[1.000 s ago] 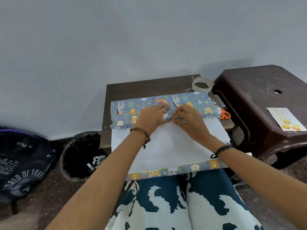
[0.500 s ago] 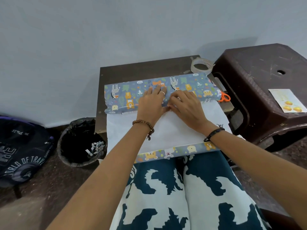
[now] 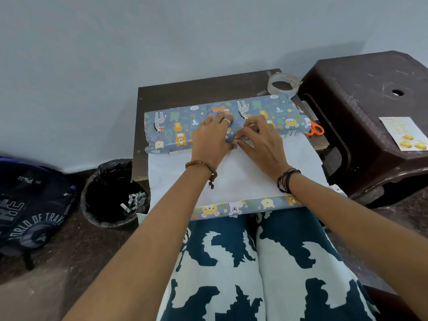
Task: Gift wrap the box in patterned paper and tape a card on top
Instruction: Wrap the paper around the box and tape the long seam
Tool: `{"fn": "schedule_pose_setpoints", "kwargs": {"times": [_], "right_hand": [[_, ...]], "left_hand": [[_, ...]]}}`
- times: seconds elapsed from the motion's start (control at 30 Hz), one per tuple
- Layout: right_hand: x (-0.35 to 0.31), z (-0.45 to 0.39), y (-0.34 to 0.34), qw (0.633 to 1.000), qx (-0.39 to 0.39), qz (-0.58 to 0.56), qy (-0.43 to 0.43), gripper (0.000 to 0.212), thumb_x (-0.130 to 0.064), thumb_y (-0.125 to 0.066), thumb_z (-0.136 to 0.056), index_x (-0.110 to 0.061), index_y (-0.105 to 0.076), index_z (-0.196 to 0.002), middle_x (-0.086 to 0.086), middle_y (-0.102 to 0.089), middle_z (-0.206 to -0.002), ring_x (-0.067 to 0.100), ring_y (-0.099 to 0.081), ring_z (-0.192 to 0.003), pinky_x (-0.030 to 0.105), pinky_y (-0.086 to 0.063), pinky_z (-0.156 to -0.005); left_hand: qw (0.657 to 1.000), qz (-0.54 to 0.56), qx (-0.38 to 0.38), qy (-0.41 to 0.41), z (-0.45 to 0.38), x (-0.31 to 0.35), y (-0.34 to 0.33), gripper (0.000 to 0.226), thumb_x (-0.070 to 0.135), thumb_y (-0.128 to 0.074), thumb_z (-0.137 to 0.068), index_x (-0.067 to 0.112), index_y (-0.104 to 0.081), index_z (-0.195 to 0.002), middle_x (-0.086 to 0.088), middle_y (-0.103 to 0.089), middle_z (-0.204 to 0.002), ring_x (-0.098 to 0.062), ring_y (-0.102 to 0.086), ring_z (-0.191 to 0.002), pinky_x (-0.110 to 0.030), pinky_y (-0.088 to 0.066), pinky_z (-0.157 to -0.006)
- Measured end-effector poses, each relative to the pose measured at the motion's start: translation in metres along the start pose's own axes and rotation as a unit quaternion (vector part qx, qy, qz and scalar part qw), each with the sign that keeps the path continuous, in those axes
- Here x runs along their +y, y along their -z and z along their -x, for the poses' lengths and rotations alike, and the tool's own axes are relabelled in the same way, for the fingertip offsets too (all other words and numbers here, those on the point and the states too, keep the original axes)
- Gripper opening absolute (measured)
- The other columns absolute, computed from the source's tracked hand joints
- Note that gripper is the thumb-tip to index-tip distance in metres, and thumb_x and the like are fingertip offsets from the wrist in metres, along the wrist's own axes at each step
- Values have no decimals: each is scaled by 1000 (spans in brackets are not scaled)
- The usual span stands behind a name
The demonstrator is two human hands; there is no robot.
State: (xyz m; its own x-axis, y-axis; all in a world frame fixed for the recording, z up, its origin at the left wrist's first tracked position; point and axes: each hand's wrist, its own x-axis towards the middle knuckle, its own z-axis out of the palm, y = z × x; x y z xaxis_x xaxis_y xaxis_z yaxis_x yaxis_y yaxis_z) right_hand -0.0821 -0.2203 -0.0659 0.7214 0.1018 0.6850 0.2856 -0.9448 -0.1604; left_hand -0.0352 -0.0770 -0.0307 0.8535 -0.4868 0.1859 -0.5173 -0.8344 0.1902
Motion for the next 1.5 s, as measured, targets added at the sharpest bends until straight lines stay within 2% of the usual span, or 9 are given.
{"fn": "schedule_pose_setpoints", "kwargs": {"times": [0.2,0.37,0.57,1.07,1.17,1.3,1.37,1.43,1.5], "right_hand": [[1,0,1,1000,-7,-19,1,12,-20,-72,-78,-13,-64,-84,12,-61,-100,22,-62,-75,25,-45,-64],[2,-10,6,994,-29,-84,-62,47,-23,-78,-73,-20,-41,-103,14,-55,-107,21,-64,-73,28,-49,-48],[4,-14,13,987,-54,-125,-88,38,-26,-73,-79,-11,-54,-109,5,-63,-100,16,-66,-83,36,-56,-60],[2,-21,24,971,-125,-144,-147,44,-26,-71,-81,-13,-51,-118,-2,-67,-102,7,-63,-91,24,-51,-72],[5,-30,37,954,-203,-162,-153,33,-19,-69,-83,-13,-53,-111,-3,-67,-104,9,-64,-95,28,-53,-78],[3,-45,63,922,-340,-156,-100,14,-23,-64,-87,-13,-64,-97,1,-65,-104,16,-59,-101,30,-46,-87],[-4,-51,77,887,-431,-139,-86,18,-29,-62,-88,-15,-68,-99,3,-62,-112,19,-54,-106,31,-41,-90],[-9,-54,91,835,-522,-147,-98,25,-36,-62,-86,-18,-68,-103,2,-53,-131,19,-47,-120,35,-36,-101],[-14,-55,103,790,-592,-123,-103,35,-48,-61,-83,-23,-67,-107,-6,-30,-151,17,-29,-137,42,-22,-113]], "left_hand": [[1000,-11,-22,-8,-1,0,11,61,51,-58,-84,25,-40,-136,7,-40,-142,-18,-44,-124,-37,-46,-84],[1000,-17,-19,-18,-1,-2,11,55,47,-55,-88,23,-41,-135,5,-42,-141,-18,-45,-122,-37,-46,-80],[1000,-26,1,-17,-2,-2,6,51,47,-52,-89,23,-41,-133,4,-45,-138,-19,-47,-119,-35,-46,-77],[999,-34,15,-12,-5,0,-2,56,43,-68,-78,21,-45,-124,4,-49,-128,-19,-48,-110,-28,-35,-65],[997,0,-74,-35,-8,-4,4,73,43,-73,-73,19,-38,-133,0,-40,-137,-24,-41,-121,-35,-41,-81],[984,78,-153,-48,9,-4,25,90,44,-67,-80,16,-16,-148,-5,2,-157,-22,-5,-144,-45,-8,-114],[969,175,-168,-55,23,5,43,71,48,-67,-79,17,-41,-138,-5,-12,-156,-19,-15,-143,-40,-14,-113],[929,234,-282,-46,37,16,60,60,60,-63,-74,15,-59,-115,-3,-43,-138,-21,-39,-129,-32,-31,-100],[893,151,-420,-56,51,24,72,66,70,-56,-71,14,-61,-106,0,-51,-122,-19,-47,-112,-27,-34,-88]]}}
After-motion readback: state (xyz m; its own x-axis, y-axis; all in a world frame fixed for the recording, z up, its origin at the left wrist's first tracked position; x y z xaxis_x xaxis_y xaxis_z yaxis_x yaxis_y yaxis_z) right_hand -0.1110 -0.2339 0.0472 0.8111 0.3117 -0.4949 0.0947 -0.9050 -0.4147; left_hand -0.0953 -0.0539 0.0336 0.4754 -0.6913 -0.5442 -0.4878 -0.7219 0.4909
